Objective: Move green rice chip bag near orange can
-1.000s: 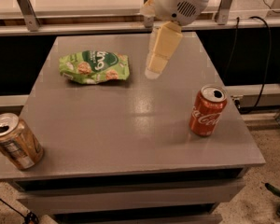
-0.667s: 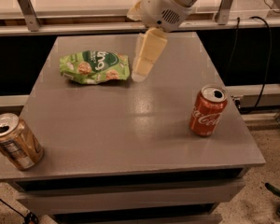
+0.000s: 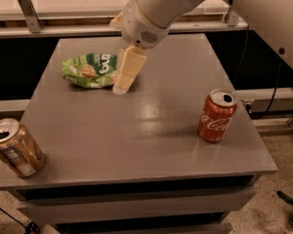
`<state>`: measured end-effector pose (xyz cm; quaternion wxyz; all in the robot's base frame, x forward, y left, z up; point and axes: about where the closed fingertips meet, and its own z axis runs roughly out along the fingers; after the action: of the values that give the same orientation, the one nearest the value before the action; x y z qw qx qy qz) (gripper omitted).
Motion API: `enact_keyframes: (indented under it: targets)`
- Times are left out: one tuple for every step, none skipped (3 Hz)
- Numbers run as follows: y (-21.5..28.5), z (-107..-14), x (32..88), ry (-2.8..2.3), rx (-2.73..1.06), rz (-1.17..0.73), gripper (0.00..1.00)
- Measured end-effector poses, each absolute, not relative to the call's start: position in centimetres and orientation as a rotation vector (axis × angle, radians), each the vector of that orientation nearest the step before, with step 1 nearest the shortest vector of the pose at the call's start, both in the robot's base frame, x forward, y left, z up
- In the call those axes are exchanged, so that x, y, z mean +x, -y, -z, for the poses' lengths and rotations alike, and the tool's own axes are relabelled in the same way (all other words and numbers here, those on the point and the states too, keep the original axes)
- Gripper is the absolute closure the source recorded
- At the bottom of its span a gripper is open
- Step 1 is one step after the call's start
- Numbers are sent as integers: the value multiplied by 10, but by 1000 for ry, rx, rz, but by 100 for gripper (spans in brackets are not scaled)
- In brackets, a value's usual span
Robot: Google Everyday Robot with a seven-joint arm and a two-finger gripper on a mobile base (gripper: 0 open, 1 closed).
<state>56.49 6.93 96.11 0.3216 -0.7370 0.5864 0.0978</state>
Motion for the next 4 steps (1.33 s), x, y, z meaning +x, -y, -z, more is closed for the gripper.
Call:
enact_keyframes:
  targets:
    - [-76, -957, 573, -1539, -1936, -262, 0]
    - [-88, -935, 590, -1563, -1947, -249, 0]
    - [-88, -916, 612, -1622, -1943, -174, 0]
    - [-95, -900, 633, -1721, -1889, -59, 0]
